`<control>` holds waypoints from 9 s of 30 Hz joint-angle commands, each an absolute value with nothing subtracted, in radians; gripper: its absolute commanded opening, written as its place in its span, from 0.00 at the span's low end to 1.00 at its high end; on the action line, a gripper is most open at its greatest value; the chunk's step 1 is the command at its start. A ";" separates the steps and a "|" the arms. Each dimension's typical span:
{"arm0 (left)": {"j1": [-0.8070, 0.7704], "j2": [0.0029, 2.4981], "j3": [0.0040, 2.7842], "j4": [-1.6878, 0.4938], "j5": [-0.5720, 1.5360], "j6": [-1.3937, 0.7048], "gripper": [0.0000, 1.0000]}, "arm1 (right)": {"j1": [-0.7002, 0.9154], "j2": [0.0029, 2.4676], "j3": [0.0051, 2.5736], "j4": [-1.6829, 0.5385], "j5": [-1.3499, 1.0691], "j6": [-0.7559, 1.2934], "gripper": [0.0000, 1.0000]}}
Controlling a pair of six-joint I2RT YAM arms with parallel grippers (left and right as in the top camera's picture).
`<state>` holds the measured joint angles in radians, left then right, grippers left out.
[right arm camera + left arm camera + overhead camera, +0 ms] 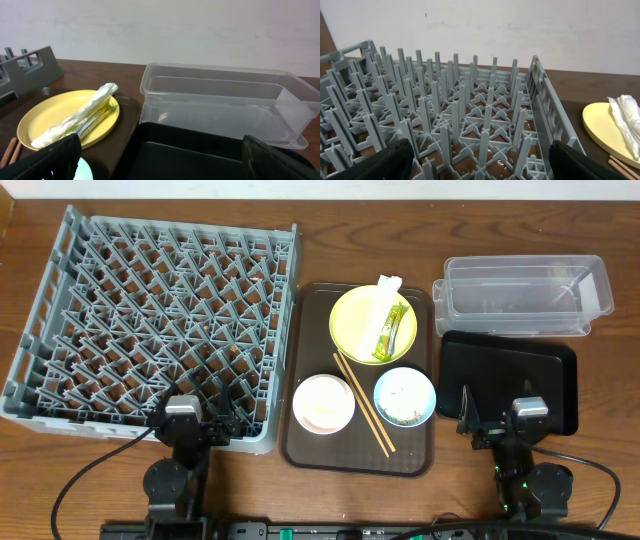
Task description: Sort waste into correct bins and load items into the dishwasher
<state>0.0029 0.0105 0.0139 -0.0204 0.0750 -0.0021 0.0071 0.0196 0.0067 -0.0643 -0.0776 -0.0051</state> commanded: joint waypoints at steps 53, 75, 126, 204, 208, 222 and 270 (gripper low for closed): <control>0.004 0.012 0.004 -0.050 0.080 0.007 0.89 | 0.007 0.020 0.006 -0.068 -0.054 -0.016 0.99; 0.004 0.336 0.410 -0.387 0.093 -0.136 0.89 | 0.007 0.261 0.225 -0.154 -0.005 0.160 0.99; 0.004 0.861 0.840 -0.822 0.093 -0.133 0.89 | 0.390 1.806 1.294 -0.419 -0.057 0.304 0.77; 0.004 0.862 0.833 -0.830 0.093 -0.133 0.90 | 0.466 1.974 1.295 -0.509 0.074 0.579 0.03; 0.004 0.862 0.833 -0.830 0.093 -0.133 0.90 | 0.437 1.917 1.296 -0.512 0.075 0.579 0.01; 0.004 0.862 0.833 -0.830 0.093 -0.133 0.89 | 0.073 1.678 1.296 -0.505 0.146 0.828 0.24; 0.004 0.862 0.833 -0.830 0.093 -0.133 0.89 | 0.664 1.541 0.860 -0.558 -0.019 0.257 0.40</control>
